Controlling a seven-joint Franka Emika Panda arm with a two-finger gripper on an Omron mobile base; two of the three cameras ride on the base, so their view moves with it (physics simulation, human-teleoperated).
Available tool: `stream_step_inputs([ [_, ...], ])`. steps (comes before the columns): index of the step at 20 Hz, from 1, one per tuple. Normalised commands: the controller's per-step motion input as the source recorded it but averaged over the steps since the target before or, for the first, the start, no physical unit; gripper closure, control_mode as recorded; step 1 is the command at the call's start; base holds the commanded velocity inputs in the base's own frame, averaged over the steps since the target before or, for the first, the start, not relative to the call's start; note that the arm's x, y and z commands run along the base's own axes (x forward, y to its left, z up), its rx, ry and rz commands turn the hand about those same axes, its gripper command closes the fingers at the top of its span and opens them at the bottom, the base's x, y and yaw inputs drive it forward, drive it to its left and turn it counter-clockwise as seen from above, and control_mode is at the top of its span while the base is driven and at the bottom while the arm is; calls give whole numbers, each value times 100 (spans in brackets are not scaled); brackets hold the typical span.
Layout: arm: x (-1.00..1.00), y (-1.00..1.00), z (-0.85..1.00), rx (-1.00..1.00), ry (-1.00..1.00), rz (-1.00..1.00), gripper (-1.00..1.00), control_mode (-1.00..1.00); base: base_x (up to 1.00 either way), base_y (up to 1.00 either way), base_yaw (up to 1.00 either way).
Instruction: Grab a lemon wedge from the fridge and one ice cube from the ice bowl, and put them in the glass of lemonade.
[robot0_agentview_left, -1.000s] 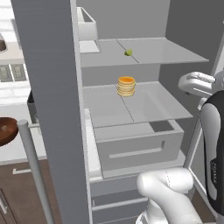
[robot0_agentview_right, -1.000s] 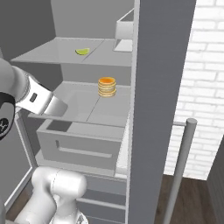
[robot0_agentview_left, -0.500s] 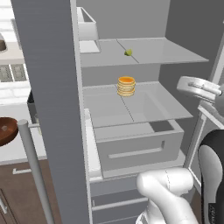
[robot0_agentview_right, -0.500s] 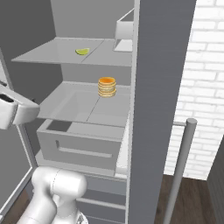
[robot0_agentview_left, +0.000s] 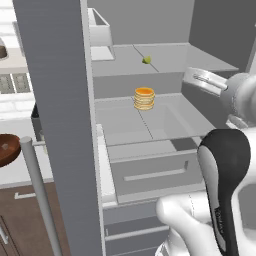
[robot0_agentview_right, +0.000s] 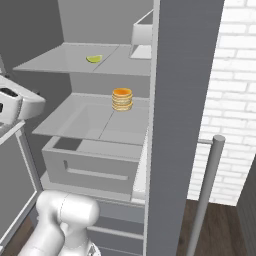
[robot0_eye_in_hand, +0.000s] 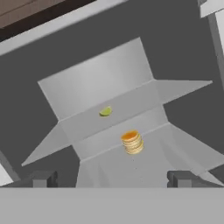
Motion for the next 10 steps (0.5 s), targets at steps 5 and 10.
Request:
stream_step_inputs([
  [5,80,-8,90,0,36,11,-100,-100,0,0,0],
  [10,64,4,-25,0,16,15,-100,-100,0,0,0],
])
